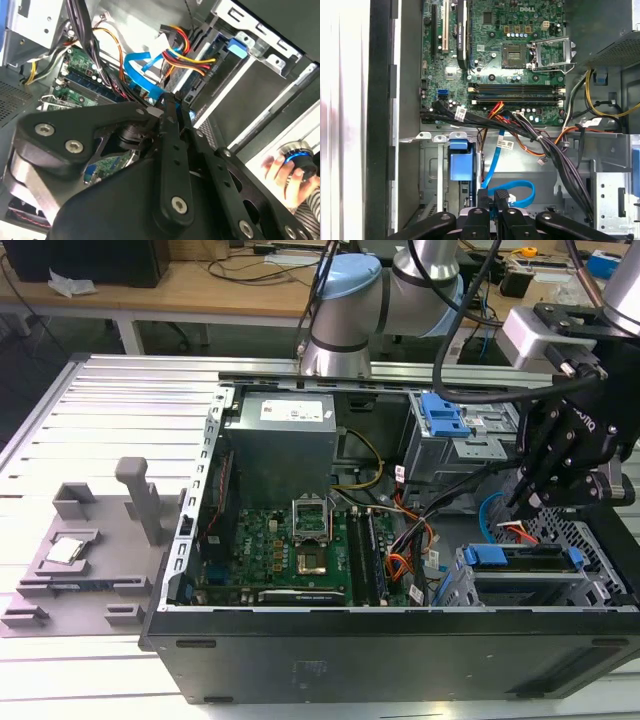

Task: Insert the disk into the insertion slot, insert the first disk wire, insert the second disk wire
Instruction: 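Insert the second disk wire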

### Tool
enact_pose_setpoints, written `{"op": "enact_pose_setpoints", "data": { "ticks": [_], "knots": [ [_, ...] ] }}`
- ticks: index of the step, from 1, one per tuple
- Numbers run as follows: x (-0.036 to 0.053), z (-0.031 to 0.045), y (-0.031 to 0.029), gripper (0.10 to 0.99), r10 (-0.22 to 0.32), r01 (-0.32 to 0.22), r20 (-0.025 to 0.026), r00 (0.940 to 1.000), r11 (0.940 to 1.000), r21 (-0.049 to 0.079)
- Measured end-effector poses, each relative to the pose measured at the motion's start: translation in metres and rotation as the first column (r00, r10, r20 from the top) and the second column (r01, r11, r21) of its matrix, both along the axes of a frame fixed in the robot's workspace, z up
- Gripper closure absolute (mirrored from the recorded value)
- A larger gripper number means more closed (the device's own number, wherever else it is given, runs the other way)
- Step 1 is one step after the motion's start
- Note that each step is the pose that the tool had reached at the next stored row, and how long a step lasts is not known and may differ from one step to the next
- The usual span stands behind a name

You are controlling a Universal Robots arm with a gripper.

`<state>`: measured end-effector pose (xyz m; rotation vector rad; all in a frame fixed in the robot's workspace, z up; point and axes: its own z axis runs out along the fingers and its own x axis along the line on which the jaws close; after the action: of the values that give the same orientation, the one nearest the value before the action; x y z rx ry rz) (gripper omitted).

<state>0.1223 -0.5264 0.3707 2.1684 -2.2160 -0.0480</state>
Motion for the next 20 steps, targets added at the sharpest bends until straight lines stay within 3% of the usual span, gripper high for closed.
{"op": "enact_pose_setpoints", "data": {
  "ticks": [7, 20],
  "knots": [
    [0.0002, -0.011, -0.0148, 0.922, 0.001, -0.001, -0.0003, 1.0, 1.0, 0.0],
    [0.0106, -0.0228, -0.0193, 0.922, 0.002, -0.002, -0.0011, 1.0, 1.0, 0.0]
  ]
}}
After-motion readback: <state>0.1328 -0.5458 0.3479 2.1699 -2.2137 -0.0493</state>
